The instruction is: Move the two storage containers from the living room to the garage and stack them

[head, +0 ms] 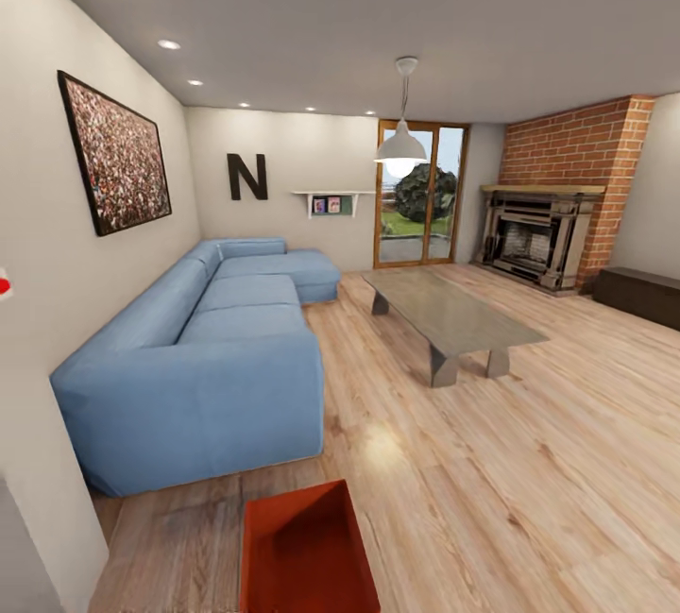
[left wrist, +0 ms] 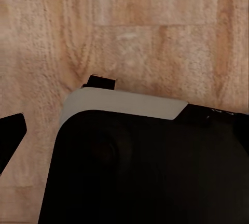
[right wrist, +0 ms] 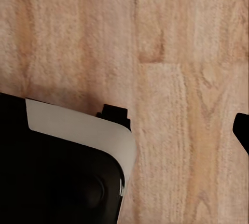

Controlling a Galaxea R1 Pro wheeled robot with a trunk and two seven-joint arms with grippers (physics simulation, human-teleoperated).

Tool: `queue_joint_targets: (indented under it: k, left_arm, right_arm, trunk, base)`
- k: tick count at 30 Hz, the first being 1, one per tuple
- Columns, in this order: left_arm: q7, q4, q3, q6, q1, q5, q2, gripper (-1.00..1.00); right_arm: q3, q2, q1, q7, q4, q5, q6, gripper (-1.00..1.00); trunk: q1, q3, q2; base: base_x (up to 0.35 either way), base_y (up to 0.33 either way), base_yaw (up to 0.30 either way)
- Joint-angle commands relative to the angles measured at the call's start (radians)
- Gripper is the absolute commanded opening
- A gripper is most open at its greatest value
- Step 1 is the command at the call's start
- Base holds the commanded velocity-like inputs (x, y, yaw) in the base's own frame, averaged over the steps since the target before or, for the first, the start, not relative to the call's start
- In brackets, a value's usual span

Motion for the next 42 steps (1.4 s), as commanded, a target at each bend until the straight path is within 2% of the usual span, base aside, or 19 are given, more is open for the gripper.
queue_joint_targets:
  k: [1,10,23,37,42]
  left_arm:
    - [0.001,-0.001,0.000,-0.002,0.000,0.004,0.000,1.00]
    - [0.001,0.001,-0.001,-0.001,0.000,0.003,-0.002,1.00]
    - [0.001,0.000,0.000,-0.002,0.000,0.005,0.000,1.00]
    - [0.001,0.000,0.000,-0.002,0.000,0.005,0.001,1.00]
    - [0.001,0.000,0.000,-0.002,0.000,0.005,0.001,1.00]
  right_arm:
    - [0.000,0.000,-0.001,0.002,0.002,0.004,-0.005,1.00]
    - [0.000,0.001,-0.001,0.003,0.002,0.004,-0.005,1.00]
    - [0.000,0.002,-0.001,0.003,0.002,0.006,-0.004,1.00]
    - [0.000,0.000,-0.001,0.002,0.002,0.004,-0.005,1.00]
    - [0.001,0.001,-0.001,0.002,0.002,0.005,-0.005,1.00]
  trunk:
    - [0.000,-0.001,-0.001]
    - [0.000,-0.001,-0.001]
    - [0.000,-0.001,-0.001]
    - [0.000,-0.001,-0.001]
    - [0.000,-0.001,-0.001]
  base:
    - [0.000,0.000,0.270]
    - [0.000,-0.028,0.125]
    - [0.000,-0.247,0.011]
    - [0.000,-0.032,0.235]
    - [0.000,0.000,0.095]
